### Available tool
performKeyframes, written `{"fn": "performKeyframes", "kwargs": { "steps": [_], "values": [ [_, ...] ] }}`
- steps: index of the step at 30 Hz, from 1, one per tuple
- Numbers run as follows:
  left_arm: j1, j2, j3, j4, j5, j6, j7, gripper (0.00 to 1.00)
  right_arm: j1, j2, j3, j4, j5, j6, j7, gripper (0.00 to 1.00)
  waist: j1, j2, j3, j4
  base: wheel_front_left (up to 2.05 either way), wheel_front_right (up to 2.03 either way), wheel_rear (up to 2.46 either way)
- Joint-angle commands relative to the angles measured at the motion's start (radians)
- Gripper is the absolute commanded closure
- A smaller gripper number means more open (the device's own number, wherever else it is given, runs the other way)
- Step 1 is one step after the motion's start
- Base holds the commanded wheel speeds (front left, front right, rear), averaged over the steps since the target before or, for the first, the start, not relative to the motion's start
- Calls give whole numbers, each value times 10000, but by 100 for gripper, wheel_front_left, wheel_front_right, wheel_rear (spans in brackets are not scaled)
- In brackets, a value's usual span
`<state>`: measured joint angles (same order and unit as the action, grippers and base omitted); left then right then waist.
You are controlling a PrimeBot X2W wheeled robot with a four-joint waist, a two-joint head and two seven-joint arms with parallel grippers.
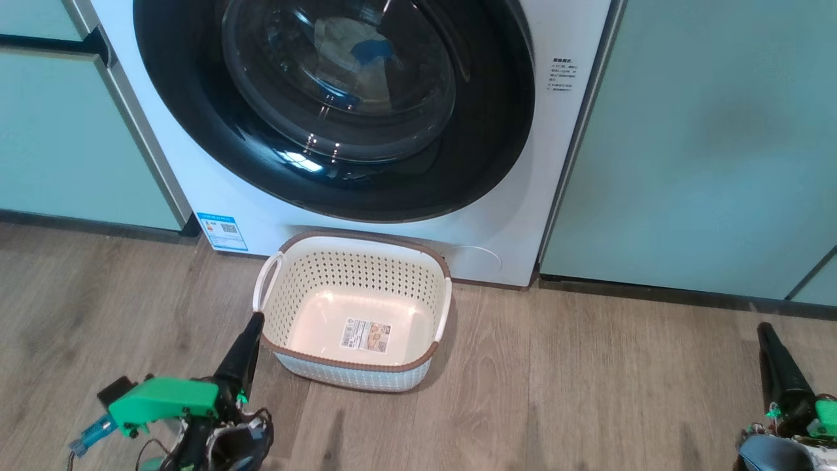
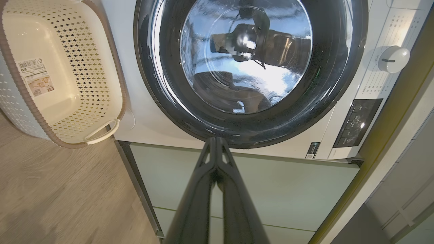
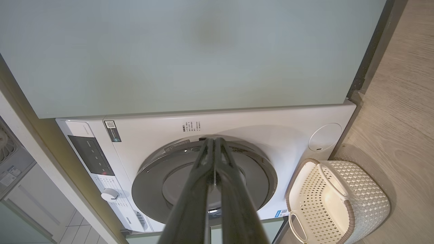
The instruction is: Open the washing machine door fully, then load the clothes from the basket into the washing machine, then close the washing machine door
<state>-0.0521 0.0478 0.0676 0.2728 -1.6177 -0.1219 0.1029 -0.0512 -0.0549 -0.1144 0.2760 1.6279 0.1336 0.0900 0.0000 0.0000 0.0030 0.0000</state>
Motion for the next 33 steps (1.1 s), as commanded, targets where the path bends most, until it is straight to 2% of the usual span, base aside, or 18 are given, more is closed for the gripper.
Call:
{"fn": "performKeyframes", "kwargs": {
  "steps": [1, 33],
  "values": [
    [-556, 68, 410, -276, 48, -88, 61, 100, -553, -70, 164, -320, -62, -29, 105, 100, 0, 0, 0, 0, 0, 0, 0],
    [-558, 51, 434, -276, 68, -88, 81, 100, -559, -28, 104, -316, -112, -29, 153, 100, 0, 0, 0, 0, 0, 0, 0]
  ]
}}
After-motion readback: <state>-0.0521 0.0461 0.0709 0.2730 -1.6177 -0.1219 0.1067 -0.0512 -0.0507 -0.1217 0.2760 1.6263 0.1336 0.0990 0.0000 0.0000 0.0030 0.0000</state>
